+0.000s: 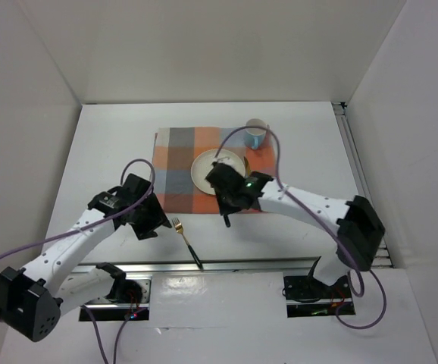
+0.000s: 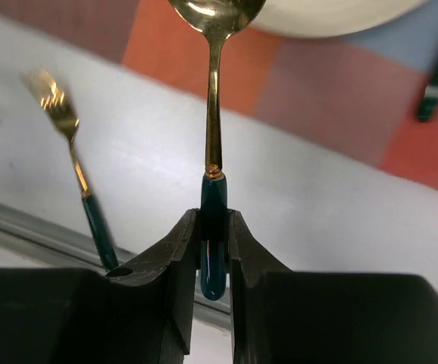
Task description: Set the dinner table for one person
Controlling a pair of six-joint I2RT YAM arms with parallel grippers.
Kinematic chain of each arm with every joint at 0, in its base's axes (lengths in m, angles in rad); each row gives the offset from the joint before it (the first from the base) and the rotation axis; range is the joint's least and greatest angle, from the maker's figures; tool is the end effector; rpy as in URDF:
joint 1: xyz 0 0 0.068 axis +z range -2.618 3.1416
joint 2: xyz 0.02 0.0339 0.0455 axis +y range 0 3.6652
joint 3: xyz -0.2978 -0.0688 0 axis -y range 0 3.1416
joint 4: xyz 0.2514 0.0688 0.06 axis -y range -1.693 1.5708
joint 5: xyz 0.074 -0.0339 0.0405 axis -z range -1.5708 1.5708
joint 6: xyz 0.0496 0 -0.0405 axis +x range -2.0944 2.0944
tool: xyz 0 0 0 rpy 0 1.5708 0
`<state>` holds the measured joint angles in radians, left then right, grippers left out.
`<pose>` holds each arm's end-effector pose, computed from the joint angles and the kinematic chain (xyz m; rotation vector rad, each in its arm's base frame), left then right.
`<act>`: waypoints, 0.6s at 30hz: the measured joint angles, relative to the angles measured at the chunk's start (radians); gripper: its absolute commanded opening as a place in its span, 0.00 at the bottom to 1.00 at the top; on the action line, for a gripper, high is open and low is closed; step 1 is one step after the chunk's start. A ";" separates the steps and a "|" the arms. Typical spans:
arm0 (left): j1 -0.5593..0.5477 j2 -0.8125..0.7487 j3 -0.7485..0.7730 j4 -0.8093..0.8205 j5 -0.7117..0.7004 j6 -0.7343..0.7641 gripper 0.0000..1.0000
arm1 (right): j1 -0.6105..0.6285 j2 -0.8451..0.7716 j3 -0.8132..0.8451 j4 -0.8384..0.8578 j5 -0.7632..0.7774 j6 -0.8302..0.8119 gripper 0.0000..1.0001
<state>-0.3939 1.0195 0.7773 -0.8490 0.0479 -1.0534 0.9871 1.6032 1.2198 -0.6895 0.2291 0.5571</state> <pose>0.1648 -0.0711 0.2555 -0.8818 2.6266 -0.4983 0.1988 0.2805 0.2653 -0.4837 2.5739 0.2485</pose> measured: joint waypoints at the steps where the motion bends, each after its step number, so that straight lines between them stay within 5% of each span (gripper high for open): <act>1: -0.026 0.006 -0.008 0.010 0.006 -0.007 0.68 | -0.038 -0.042 -0.012 -0.003 0.005 0.000 0.00; 7: -0.182 0.089 -0.043 0.073 0.043 -0.070 0.70 | -0.338 -0.112 -0.056 0.011 0.000 -0.062 0.00; 16: -0.327 0.252 -0.045 0.163 0.089 -0.110 0.72 | -0.487 0.092 -0.057 0.073 -0.027 -0.173 0.00; 18: -0.341 0.284 -0.045 0.177 0.097 -0.112 0.72 | -0.505 0.121 -0.054 0.087 -0.034 -0.188 0.08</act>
<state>-0.7349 1.3037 0.7322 -0.6716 0.1444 -1.1652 0.4820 1.7245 1.1660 -0.6029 0.1951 0.3687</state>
